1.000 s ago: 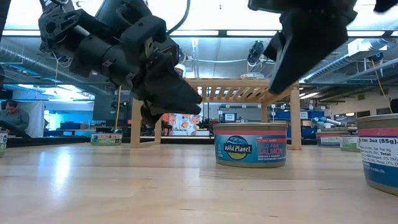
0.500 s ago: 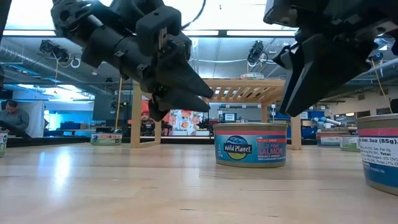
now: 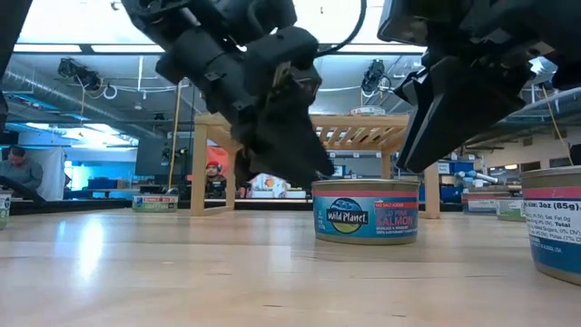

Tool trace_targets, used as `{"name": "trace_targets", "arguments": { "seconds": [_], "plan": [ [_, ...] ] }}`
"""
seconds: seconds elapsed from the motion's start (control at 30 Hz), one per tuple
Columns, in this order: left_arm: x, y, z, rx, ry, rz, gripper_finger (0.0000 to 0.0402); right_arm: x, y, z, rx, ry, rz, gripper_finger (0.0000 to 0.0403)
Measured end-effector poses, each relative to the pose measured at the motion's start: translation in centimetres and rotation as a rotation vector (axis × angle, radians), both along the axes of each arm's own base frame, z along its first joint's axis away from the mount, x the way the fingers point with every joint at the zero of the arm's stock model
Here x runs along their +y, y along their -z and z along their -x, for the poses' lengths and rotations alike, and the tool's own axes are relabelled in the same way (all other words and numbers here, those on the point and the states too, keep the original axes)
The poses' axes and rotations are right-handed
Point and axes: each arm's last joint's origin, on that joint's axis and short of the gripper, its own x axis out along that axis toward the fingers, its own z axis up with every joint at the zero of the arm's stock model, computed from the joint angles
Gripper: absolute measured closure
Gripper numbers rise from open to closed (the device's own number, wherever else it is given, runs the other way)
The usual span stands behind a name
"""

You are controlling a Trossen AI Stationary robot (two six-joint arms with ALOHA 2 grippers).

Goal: Stack canned seafood by type on shelf
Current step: Put the blue pink tuna can on the shelf

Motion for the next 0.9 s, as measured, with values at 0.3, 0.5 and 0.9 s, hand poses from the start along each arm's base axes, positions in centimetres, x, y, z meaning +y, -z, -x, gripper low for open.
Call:
{"name": "trace_targets", "arguments": {
  "seconds": [0.3,0.5,0.9],
  "plan": [
    [0.41,0.27,-0.20,0.061,-0.008,-0.018,0.0257,0.00,0.01,0.03,0.003,0.000,0.004,0.0304],
    [0.54,0.28,-0.14,0.067,-0.004,-0.026,0.0297,0.01,-0.01,0.02,-0.001,-0.004,0.009,0.0308],
    [0.48,0.12,-0.17,0.055,0.077,-0.093,0.0396,-0.02,-0.06,-0.01,-0.009,-0.013,0.032,0.0310]
  ]
}}
